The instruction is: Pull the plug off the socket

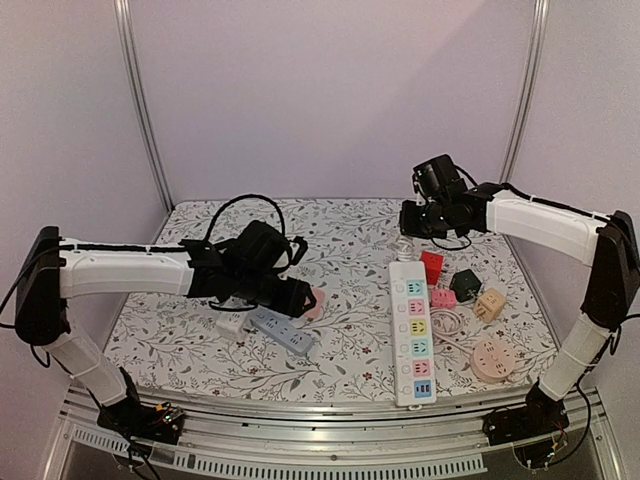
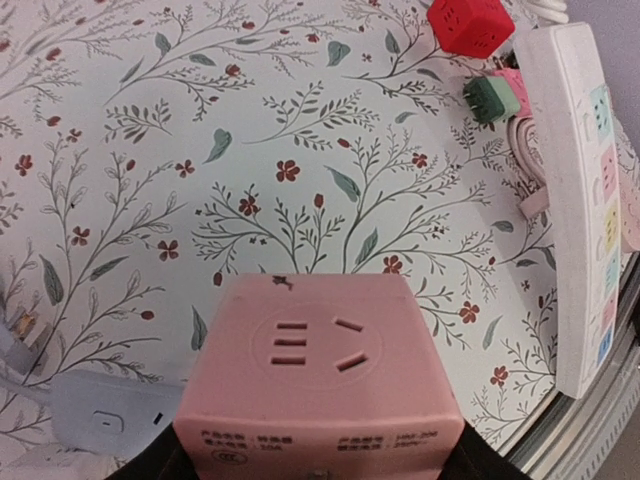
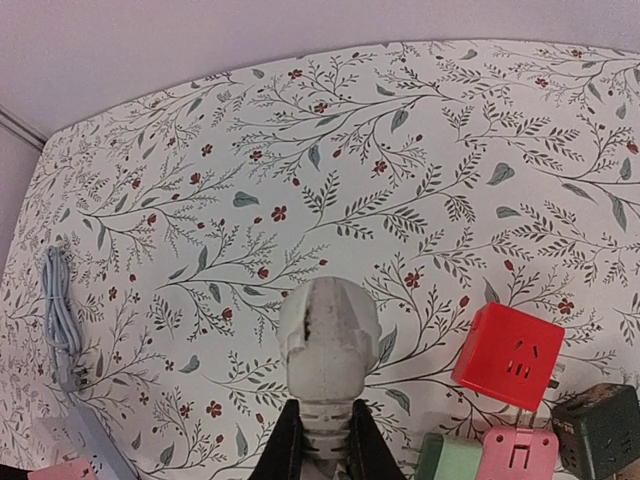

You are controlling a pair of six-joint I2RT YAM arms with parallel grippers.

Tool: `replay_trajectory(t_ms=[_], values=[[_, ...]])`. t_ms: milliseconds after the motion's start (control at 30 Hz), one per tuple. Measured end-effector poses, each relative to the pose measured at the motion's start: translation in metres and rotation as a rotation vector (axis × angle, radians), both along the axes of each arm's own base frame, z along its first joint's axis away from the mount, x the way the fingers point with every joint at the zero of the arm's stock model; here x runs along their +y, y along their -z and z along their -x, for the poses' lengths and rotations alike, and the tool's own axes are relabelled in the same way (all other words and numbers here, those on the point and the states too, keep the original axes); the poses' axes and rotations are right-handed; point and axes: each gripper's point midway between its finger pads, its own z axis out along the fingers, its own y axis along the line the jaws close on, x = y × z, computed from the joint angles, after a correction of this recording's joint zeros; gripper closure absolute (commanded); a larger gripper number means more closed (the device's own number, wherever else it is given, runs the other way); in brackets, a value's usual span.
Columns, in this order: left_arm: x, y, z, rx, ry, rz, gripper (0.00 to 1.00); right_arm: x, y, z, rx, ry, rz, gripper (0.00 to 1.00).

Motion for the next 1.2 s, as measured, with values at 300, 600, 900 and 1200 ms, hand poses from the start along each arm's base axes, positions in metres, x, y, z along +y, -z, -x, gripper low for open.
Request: replay_trajectory(t_ms=[300, 600, 900, 1200], values=[[0.004, 0.030, -0.027, 0.058, -0.071, -0.054, 0.96, 0.004, 0.074, -0.018, 0.134, -0.005, 0.035, 0.91], [0.007, 0.047, -0.049, 0.090, -0.109, -0.090, 0.84, 0.010, 0.106, -0.022, 0.207, -0.025, 0.021, 0.63], [0.012, 0.064, -0.054, 0.132, -0.122, -0.114, 0.63, 0.014, 0.106, -0.021, 0.213, -0.052, 0.005, 0.39], [0.011, 0.062, -0.061, 0.133, -0.130, -0.110, 0.31, 0.011, 0.095, -0.012, 0.202, -0.070, -0.004, 0.26]])
